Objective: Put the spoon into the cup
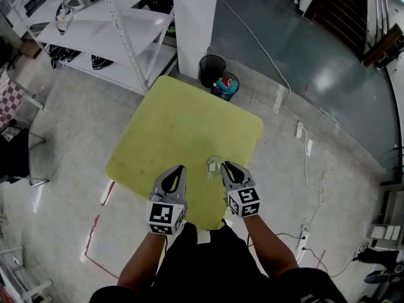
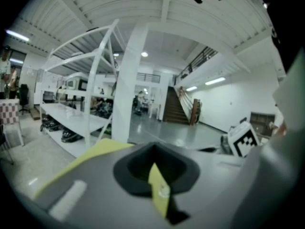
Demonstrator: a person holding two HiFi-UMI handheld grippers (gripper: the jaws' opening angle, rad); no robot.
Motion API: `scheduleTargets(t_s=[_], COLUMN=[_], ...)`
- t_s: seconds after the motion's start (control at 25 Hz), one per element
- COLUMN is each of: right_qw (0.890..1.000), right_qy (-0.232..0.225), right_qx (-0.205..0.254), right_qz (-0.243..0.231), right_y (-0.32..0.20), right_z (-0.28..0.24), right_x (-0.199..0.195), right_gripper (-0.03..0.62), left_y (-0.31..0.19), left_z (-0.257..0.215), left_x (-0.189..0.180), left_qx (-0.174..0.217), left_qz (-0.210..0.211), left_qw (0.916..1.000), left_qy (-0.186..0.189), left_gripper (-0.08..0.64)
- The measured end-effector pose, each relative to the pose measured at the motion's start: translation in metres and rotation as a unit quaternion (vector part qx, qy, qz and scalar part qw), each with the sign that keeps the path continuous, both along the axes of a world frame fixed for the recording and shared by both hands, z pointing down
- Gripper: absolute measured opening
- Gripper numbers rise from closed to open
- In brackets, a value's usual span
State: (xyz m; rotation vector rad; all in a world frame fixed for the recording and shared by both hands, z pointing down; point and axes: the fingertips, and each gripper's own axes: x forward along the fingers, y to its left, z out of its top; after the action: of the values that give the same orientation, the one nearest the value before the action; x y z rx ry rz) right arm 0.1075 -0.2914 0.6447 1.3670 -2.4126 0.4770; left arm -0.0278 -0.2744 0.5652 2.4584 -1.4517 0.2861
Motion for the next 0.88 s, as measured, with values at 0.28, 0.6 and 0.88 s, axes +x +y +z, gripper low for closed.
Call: scheduleTargets(t_s=[0.28,0.6,0.88], right_qw=[0.998,0.988,0.979], right_qy=[-0.007,-0.033,-0.04], right_qx=[0.065,0.151,0.196], right_qz=[0.008,0.02,0.031], right_y=[0.003,0.01,0.017], right_z=[-0.062,-0.145,-0.182], right_x=[-0.007,-0.014,-0.015], right_gripper=[0.011,0.007,0.006], left_y=[0.004,0.005,0.011], left_z=[-0.024,-0.049,-0.06], left_x=[-0.005,-0.011,-0.007], left_qx=[0.016,0.039,0.036], left_qz=[-0.001,0.002,0.022], left_qw=[0.9996,0.9988,0.9986], left_qy=[0.023,0.03,0.033], left_gripper=[0.005,0.005,0.005])
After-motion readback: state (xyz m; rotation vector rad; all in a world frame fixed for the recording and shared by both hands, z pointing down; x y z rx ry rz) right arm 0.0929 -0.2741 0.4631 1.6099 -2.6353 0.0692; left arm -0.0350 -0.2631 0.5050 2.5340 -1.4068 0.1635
